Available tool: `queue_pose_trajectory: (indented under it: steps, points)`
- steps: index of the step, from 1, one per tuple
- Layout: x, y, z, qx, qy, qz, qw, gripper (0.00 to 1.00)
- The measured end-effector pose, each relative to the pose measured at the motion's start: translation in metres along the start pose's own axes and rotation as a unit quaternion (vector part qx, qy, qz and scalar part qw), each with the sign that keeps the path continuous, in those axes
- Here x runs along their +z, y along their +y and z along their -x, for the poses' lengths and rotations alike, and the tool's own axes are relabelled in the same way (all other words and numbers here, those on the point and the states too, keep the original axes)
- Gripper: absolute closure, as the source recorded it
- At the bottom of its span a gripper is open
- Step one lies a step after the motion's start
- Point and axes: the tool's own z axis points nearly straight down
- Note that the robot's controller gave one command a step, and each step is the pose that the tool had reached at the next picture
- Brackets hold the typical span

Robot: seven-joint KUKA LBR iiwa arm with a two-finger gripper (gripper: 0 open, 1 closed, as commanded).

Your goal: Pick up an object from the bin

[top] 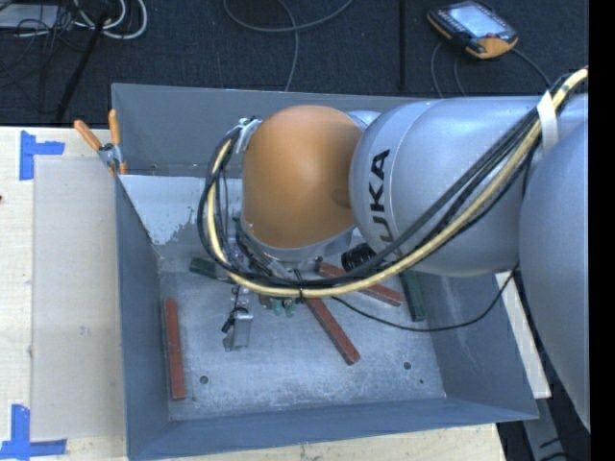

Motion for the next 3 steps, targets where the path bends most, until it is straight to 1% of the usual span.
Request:
queue_pose_trajectory:
  steps: [1,2,3]
  points:
    - [0.066,-0.018,0.044,0.003,-0.0034,0.001,1.0,0.0]
    - [0.075,-0.019,0.067,0.025,0.0024,-0.001,0.9997,0.0]
    - [0.077,-0.039,0.079,0.066,-0.001,0.0,0.9978,0.0]
